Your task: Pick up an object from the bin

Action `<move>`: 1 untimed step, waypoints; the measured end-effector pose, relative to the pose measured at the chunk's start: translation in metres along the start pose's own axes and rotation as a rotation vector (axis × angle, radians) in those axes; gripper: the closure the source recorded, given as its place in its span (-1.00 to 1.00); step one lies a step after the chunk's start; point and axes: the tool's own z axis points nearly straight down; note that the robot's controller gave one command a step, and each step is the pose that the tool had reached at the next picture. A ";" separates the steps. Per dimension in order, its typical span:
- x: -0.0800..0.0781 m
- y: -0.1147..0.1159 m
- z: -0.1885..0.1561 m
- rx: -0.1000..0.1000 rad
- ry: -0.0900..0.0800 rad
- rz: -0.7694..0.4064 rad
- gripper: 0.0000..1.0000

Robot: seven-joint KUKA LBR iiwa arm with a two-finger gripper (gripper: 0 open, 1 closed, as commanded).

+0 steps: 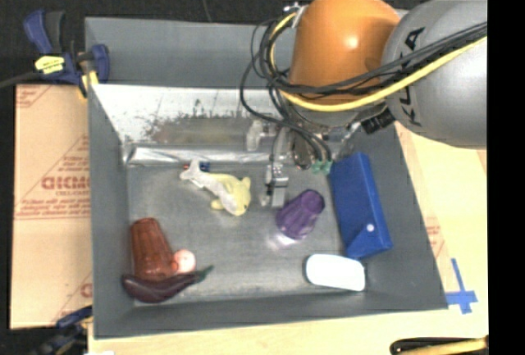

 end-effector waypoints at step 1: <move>-0.034 -0.003 0.049 -0.001 -0.008 -0.063 -1.00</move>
Offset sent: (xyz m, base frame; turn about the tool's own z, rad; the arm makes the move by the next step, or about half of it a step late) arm 0.0436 0.0085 -0.1147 -0.1984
